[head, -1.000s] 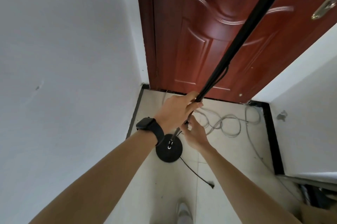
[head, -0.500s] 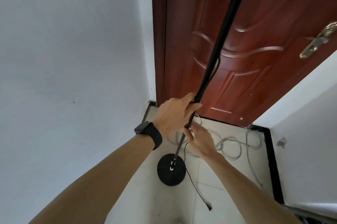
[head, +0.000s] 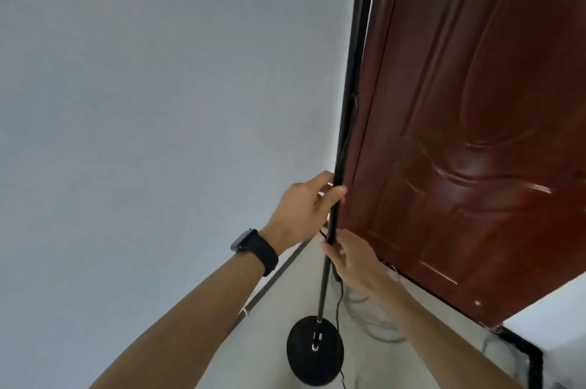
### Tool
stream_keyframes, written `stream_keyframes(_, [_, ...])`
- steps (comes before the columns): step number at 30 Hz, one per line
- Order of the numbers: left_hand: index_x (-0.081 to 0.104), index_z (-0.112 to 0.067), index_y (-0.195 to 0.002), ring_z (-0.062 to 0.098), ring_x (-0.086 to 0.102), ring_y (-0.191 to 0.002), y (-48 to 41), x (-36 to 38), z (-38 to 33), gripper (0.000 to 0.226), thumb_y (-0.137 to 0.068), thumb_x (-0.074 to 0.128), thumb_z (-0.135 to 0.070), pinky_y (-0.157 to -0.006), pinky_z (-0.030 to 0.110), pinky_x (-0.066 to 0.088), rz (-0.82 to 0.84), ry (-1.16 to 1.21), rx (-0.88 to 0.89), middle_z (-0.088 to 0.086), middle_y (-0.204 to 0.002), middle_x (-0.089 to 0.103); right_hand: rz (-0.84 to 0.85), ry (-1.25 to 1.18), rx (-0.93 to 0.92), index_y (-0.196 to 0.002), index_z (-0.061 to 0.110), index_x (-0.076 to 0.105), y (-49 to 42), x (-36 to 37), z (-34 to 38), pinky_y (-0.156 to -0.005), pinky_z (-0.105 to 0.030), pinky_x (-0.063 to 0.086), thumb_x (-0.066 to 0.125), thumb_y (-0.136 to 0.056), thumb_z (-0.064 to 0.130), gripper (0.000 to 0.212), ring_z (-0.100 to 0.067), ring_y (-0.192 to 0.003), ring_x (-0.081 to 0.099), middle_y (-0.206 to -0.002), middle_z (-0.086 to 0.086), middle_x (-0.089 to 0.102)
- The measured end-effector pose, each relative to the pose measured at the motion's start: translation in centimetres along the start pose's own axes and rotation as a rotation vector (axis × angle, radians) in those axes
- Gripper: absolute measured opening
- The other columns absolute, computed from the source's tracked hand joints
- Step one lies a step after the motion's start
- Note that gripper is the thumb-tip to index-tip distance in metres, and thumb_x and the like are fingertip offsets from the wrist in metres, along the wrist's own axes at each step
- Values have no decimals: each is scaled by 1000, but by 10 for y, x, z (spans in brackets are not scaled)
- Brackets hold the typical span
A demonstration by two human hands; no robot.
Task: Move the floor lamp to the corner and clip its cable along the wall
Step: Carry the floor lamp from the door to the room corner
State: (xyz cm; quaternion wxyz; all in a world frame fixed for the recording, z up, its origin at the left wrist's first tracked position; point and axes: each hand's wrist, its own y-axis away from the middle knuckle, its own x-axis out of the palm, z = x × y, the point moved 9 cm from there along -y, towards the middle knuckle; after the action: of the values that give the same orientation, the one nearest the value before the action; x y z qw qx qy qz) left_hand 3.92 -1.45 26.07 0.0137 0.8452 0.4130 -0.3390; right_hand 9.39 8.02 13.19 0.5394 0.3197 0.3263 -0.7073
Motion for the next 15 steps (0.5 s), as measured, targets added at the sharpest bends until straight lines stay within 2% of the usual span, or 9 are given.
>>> stream_keyframes(2, [62,-13,-104,16,71,-76,33,-17,-13,26,-103,50,-37,-77,39,58,-74,-14,-35,-7,-94,76,63,-26,-58,-94,20,60,14,6,17,-71,-31,54,48,-98,46,29,-9,-73,63,-84,3,64])
stream_keyframes(5, [62,-13,-105,15,70,-78,88,-45,-26,26,-103,51,-36,-78,37,55,-188,-26,-110,-6,-95,77,138,-33,-182,-93,20,60,40,17,57,-70,-36,57,48,-98,50,32,-11,-72,65,-82,3,65])
stream_keyframes(11, [63,-15,-106,7,71,-92,221,-108,-32,27,-103,49,-38,-83,36,55,-430,-61,-282,-6,-97,77,326,-43,-393,-100,22,59,105,63,161,-75,-30,55,43,-101,48,31,-12,-81,65,-91,4,63])
stream_keyframes(15, [62,-15,-104,14,73,-93,326,-151,-38,25,-103,49,-35,-86,40,59,-636,-17,-384,-1,-95,76,399,-119,-536,-94,26,53,164,101,244,-67,-17,45,47,-101,43,19,-8,-74,60,-85,7,58])
